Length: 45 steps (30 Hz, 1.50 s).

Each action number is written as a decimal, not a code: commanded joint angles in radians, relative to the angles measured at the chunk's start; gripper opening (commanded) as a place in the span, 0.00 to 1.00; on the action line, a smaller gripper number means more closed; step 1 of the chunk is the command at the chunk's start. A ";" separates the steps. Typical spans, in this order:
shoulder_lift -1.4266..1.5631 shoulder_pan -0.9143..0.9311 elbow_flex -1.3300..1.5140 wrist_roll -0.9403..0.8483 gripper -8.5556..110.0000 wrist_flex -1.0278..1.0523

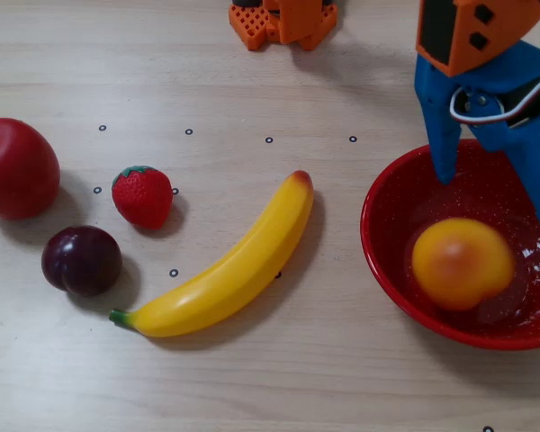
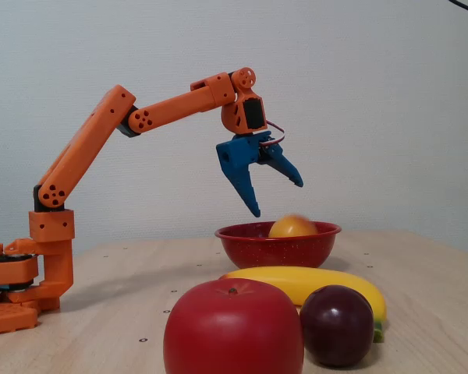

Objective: Put the peach in the red bowl.

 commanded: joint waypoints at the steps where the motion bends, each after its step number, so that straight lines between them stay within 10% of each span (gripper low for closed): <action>1: 0.092 -0.040 -0.081 -0.002 0.47 -0.034; 14: 0.568 -0.179 0.089 -0.003 0.07 0.031; 45: 2.177 -0.523 2.286 -0.161 0.07 -0.624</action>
